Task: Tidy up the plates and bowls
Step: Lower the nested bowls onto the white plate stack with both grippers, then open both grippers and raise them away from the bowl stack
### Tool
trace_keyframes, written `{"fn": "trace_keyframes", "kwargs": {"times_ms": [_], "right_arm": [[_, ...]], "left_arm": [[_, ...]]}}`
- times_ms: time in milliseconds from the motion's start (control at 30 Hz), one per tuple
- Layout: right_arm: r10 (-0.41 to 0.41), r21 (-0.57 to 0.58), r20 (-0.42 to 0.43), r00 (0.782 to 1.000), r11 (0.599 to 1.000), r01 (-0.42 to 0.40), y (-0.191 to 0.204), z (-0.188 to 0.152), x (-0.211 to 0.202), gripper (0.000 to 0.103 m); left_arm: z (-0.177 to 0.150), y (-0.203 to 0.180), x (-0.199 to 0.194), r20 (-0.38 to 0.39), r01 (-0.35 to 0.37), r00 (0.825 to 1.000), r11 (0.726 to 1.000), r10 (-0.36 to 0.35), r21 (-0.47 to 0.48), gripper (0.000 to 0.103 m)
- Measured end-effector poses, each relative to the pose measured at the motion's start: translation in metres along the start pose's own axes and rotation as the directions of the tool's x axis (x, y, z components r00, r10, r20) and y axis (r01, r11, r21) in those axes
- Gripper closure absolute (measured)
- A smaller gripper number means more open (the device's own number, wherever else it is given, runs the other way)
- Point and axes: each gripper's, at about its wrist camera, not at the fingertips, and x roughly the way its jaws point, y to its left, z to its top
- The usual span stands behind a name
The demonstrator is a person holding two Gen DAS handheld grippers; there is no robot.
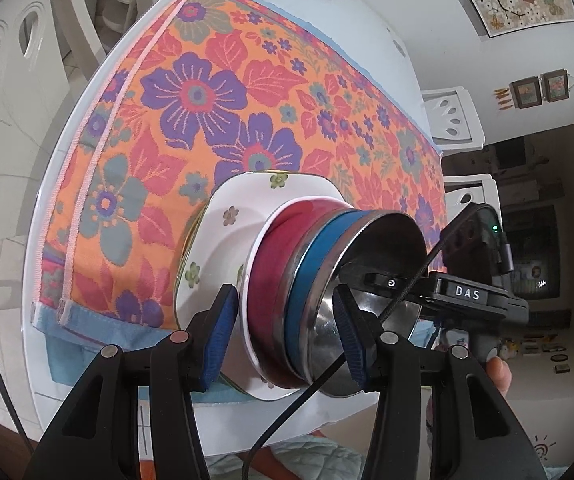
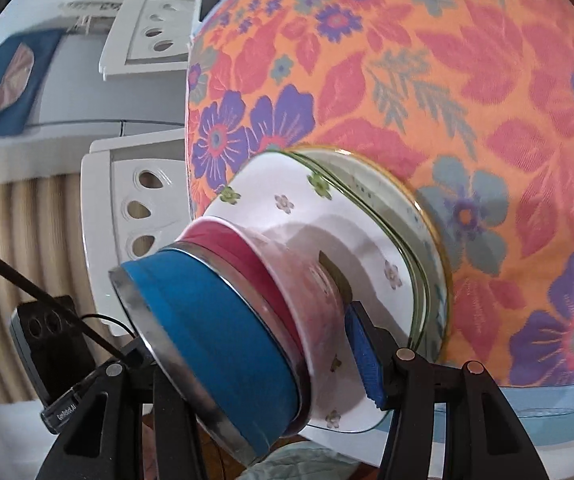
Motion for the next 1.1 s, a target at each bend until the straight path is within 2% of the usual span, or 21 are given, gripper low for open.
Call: {"fn": "trace_keyframes", "kwargs": {"times_ms": [100, 233, 300, 467, 500, 567, 600, 633, 700, 733, 800, 833, 867, 900, 933, 1000, 1033, 1100], "right_arm": [[-0.017, -0.036, 0.031, 0.999, 0.999, 0.018, 0.007, -0.007, -0.007, 0.05], [-0.052, -0.11, 0.117, 0.992, 0.992, 0.065, 0.029, -0.023, -0.032, 0.049], [-0.093, -0.15, 0.185, 0.978, 0.981, 0.122, 0.041, -0.035, -0.047, 0.042], [-0.142, -0.197, 0.339, 0.93, 0.956, 0.217, 0.066, -0.072, -0.08, 0.042], [-0.153, -0.202, 0.379, 0.913, 0.949, 0.243, 0.073, -0.083, -0.087, 0.042], [-0.178, -0.206, 0.449, 0.876, 0.933, 0.295, 0.085, -0.102, -0.099, 0.041], [-0.199, -0.205, 0.497, 0.845, 0.919, 0.337, 0.094, -0.115, -0.105, 0.039], [-0.217, -0.201, 0.525, 0.823, 0.908, 0.368, 0.1, -0.122, -0.107, 0.039], [-0.265, -0.192, 0.597, 0.757, 0.869, 0.456, 0.116, -0.142, -0.113, 0.037], [-0.281, -0.189, 0.628, 0.726, 0.849, 0.493, 0.124, -0.151, -0.114, 0.033], [-0.319, -0.164, 0.68, 0.66, 0.811, 0.561, 0.134, -0.167, -0.115, 0.023], [-0.342, -0.144, 0.698, 0.629, 0.794, 0.591, 0.137, -0.175, -0.115, 0.021], [-0.349, -0.138, 0.709, 0.613, 0.784, 0.606, 0.138, -0.181, -0.114, 0.021], [-0.345, -0.147, 0.716, 0.607, 0.775, 0.615, 0.139, -0.189, -0.114, 0.021], [-0.344, -0.158, 0.722, 0.6, 0.763, 0.627, 0.14, -0.195, -0.113, 0.021], [-0.358, -0.178, 0.736, 0.575, 0.717, 0.674, 0.141, -0.209, -0.11, 0.021], [-0.366, -0.188, 0.741, 0.564, 0.693, 0.696, 0.142, -0.215, -0.108, 0.021], [-0.377, -0.202, 0.749, 0.545, 0.653, 0.73, 0.141, -0.227, -0.108, 0.021]], "left_arm": [[-0.002, -0.002, -0.002, 0.015, -0.007, 1.0, 1.0, 0.006, 0.011, 0.057], [-0.007, -0.009, -0.011, 0.052, -0.039, 0.998, 0.998, 0.036, 0.054, 0.057], [-0.01, -0.013, -0.017, 0.076, -0.057, 0.996, 0.995, 0.051, 0.087, 0.057], [-0.026, -0.024, -0.044, 0.186, -0.079, 0.981, 0.988, 0.053, 0.134, 0.055], [-0.028, -0.027, -0.049, 0.207, -0.087, 0.977, 0.986, 0.057, 0.141, 0.055], [-0.036, -0.037, -0.065, 0.278, -0.134, 0.957, 0.978, 0.084, 0.163, 0.055], [-0.04, -0.042, -0.073, 0.314, -0.16, 0.944, 0.972, 0.1, 0.171, 0.055], [-0.046, -0.052, -0.083, 0.367, -0.203, 0.922, 0.962, 0.124, 0.184, 0.055], [-0.056, -0.067, -0.096, 0.438, -0.262, 0.886, 0.943, 0.153, 0.202, 0.053], [-0.062, -0.076, -0.102, 0.475, -0.299, 0.864, 0.93, 0.169, 0.213, 0.046], [-0.077, -0.092, -0.114, 0.558, -0.382, 0.803, 0.899, 0.209, 0.214, 0.04], [-0.081, -0.095, -0.117, 0.583, -0.403, 0.782, 0.892, 0.22, 0.205, 0.04], [-0.09, -0.1, -0.121, 0.613, -0.428, 0.755, 0.883, 0.233, 0.191, 0.04], [-0.094, -0.102, -0.123, 0.626, -0.439, 0.742, 0.88, 0.241, 0.182, 0.04], [-0.1, -0.103, -0.123, 0.632, -0.443, 0.734, 0.88, 0.247, 0.17, 0.038], [-0.11, -0.103, -0.12, 0.63, -0.427, 0.733, 0.895, 0.258, 0.13, 0.035], [-0.114, -0.102, -0.118, 0.623, -0.414, 0.737, 0.904, 0.264, 0.108, 0.035], [-0.121, -0.1, -0.112, 0.593, -0.378, 0.759, 0.923, 0.269, 0.067, 0.035]]}}
